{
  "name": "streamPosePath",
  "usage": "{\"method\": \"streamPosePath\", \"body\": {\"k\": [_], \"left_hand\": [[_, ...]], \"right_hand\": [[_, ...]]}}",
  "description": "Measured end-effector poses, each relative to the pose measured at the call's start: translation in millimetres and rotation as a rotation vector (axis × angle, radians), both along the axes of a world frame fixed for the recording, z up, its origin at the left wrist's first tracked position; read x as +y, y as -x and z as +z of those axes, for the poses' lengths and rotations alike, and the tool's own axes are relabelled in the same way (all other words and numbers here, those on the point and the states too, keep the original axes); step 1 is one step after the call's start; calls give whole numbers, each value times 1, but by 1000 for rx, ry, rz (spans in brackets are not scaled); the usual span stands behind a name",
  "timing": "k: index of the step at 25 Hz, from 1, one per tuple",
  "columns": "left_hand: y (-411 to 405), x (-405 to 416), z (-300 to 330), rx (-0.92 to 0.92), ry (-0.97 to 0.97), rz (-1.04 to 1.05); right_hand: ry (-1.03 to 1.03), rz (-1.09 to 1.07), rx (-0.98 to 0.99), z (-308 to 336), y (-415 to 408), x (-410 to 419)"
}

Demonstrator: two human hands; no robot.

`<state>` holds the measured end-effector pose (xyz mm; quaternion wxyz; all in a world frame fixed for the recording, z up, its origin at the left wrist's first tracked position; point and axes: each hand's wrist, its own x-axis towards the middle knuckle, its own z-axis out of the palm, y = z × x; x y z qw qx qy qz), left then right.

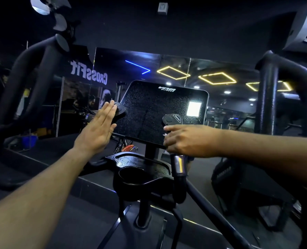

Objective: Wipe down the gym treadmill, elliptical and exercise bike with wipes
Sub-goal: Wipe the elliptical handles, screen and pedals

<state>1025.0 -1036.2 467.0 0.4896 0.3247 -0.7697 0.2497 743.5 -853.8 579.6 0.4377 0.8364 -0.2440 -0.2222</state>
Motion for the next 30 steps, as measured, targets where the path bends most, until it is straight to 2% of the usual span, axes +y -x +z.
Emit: {"method": "streamPosePath", "body": {"k": [4,7,9,12,17,20,22,25,27,30], "left_hand": [[0,-1,0,-1,7,-7],[-1,-4,0,2,15,4],[-2,-6,-1,2,22,2],[-1,-7,-1,1,31,-10],[-2,-11,-1,1,30,-23],[-3,-12,-3,-1,24,-20],[-2,-12,-3,5,21,-19],[-2,-9,-2,5,16,-8],[0,-7,-3,5,15,0],[-1,-5,-2,14,-13,12]], "right_hand": [[-40,54,-66,-56,9,30],[-62,57,-28,-64,10,32],[-107,78,25,-49,8,29],[-1,79,20,0,1,5],[-5,-111,-11,50,-32,-34],[73,-226,-123,67,-44,-37],[82,-326,-373,81,-36,-37],[-44,-372,-1028,65,-10,-27],[33,-260,-1414,31,1,-20],[231,13,-1750,-30,5,-9]]}}
